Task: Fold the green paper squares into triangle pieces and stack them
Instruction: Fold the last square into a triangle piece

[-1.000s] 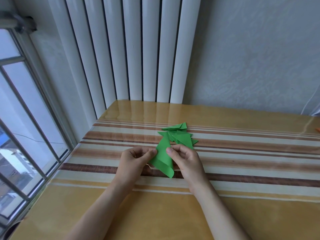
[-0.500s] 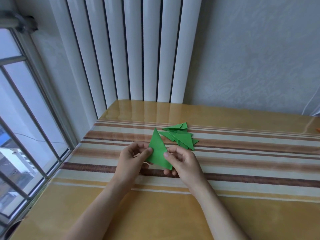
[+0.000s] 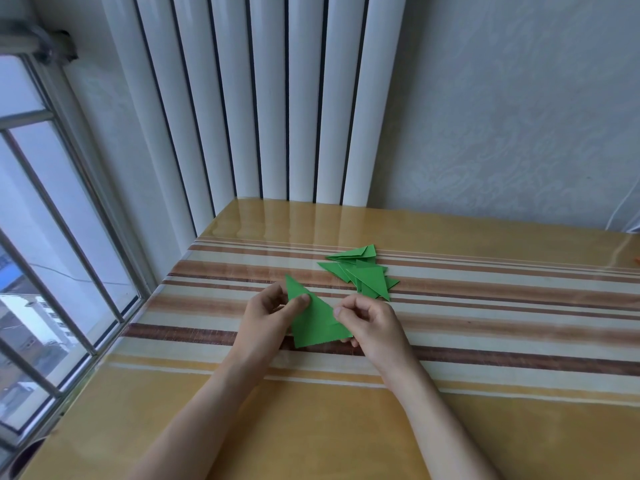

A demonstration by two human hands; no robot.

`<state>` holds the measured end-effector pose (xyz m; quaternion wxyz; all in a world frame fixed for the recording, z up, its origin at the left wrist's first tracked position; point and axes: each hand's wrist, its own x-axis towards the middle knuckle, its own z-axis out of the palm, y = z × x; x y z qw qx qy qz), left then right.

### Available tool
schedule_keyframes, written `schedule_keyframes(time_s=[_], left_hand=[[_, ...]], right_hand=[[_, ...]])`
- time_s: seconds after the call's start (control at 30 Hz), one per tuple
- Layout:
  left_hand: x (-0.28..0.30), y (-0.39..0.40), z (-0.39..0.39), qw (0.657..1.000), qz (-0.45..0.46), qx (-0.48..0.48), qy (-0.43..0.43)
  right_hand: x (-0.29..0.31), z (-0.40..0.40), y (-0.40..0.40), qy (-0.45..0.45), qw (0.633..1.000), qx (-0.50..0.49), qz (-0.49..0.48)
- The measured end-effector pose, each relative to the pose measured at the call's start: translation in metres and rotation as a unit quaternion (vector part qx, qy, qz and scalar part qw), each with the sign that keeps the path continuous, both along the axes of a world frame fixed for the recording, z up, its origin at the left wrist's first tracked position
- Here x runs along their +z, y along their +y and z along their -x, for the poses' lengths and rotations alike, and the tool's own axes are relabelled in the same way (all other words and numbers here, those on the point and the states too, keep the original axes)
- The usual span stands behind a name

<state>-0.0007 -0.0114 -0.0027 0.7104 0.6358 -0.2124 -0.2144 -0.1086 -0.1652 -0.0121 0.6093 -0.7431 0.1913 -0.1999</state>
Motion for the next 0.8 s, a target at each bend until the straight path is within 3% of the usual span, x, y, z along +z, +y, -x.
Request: schedule_keyframes(time_s=[0.1,0.2,0.33,0.4,0.5,0.7,0.8], left_hand=[[0.001,0.0,0.001,1.0,0.017,0.005,-0.001],[-0.001,0.0,-0.003,1.0,0.005,0.004,-0.002],[-0.004,0.001,0.0,0.995,-0.05,-0.07,-0.054],[-0.006,-0.001,0.004,0.988,-0.084,-0.092,-0.093],[-0.006,-0.003,0.003,0.992,-0.069,-0.077,-0.078],[-0.008,-0.001,0.0,0.995,-0.058,-0.064,-0.059],[-0.003,-0.001,0.003,0.996,-0.038,-0.049,-0.066]], right_hand=[[-0.001,-0.001,0.001,0.006,1.0,0.004,0.015],[0.001,0.0,0.0,-0.029,0.997,-0.047,-0.055],[0.003,0.001,-0.003,-0.087,0.983,-0.092,-0.133],[0.004,0.001,-0.002,-0.109,0.978,-0.087,-0.156],[0.005,0.0,0.0,-0.107,0.976,-0.051,-0.185],[0.001,-0.001,0.003,-0.047,0.995,0.026,-0.088],[-0.003,-0.002,0.003,0.005,0.997,0.077,0.026]])
